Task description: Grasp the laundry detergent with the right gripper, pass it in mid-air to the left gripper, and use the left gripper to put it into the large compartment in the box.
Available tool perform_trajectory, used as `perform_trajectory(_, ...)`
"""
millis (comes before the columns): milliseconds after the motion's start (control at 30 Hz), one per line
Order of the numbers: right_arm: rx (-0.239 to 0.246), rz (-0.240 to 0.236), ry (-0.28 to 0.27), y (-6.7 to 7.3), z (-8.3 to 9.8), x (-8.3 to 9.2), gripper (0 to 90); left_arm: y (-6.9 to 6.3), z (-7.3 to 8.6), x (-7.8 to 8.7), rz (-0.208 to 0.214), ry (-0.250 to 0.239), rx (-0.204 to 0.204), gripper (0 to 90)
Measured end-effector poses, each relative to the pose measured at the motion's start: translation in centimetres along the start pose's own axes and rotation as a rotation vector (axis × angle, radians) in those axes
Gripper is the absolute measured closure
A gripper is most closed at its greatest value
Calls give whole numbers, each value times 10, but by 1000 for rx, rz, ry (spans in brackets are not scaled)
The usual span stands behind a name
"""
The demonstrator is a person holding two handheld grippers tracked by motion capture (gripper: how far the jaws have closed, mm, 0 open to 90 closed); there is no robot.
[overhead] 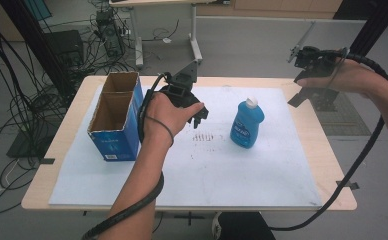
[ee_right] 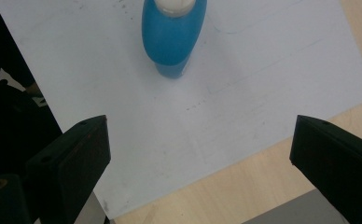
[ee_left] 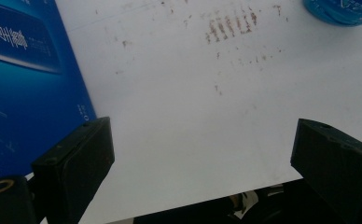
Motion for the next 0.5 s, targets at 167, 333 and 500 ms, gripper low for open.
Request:
perform_trajectory(167,-9,-8,2,3,11,-12,48,0,0,-1,1,-6,-1,64)
perform_trajectory(333,-24,-11,3,5,20,-22,47,0,-1,-3,0,-6,-5,65)
perform_trajectory(500,-31,-21,-5,8,28,-33,48,-1,-1,-4,1,-2,-11,65)
Point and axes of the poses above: each handheld gripper's, and its own axes: x roughly backward along the jaws, z roughly out of its underside, y roughly to its left, the point moved 6 cm from there along -x, roughly forward along the jaws, and after that the axes turned 13 degrees about -y, right-handed, at the moved point
